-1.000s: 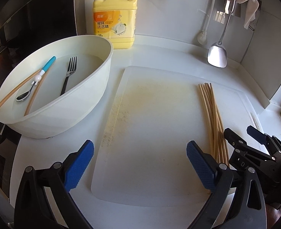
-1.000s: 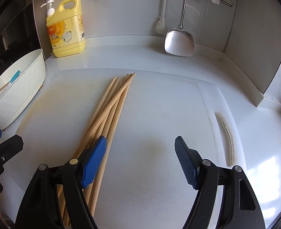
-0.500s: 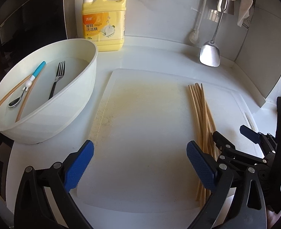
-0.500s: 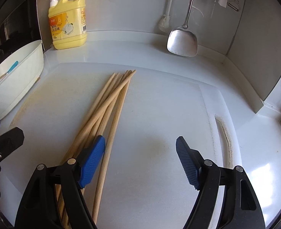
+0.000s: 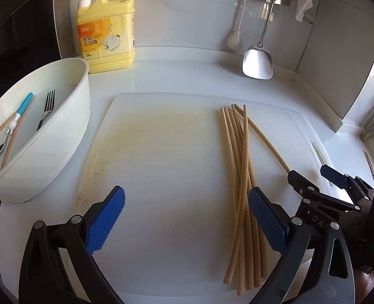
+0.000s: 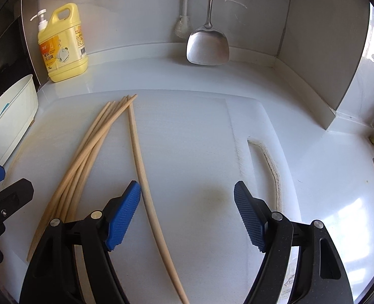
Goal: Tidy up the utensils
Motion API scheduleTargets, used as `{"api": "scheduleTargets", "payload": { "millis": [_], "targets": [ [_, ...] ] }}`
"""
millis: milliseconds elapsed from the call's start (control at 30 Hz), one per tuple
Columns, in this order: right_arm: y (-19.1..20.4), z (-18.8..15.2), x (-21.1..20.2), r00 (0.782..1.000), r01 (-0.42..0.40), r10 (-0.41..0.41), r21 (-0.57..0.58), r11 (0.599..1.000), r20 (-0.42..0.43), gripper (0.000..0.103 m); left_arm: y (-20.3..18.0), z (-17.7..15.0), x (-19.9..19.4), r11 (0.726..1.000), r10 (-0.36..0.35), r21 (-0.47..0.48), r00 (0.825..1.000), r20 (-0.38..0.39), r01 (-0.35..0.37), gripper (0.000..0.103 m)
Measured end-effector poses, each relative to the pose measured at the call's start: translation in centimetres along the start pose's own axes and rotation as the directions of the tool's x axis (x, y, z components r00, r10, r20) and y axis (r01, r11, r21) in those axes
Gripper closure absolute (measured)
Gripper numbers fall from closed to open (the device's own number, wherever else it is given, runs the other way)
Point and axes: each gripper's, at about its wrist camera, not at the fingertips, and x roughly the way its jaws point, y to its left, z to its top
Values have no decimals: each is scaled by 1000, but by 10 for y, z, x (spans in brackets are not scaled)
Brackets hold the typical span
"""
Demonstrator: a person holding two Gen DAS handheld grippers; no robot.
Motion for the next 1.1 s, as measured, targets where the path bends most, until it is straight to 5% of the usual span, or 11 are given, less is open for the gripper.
{"api": "scheduleTargets", "payload": {
  "millis": [400, 1100],
  "targets": [
    [-14, -4, -3, 1000, -21, 21, 27, 999, 3, 31, -19, 2, 20, 997, 26, 71, 1000, -15, -25, 8],
    [-4, -1, -1, 1000, -29, 29, 1, 1000, 9, 31, 24, 3, 26, 993, 89, -82, 996, -3, -89, 14]
  ]
}}
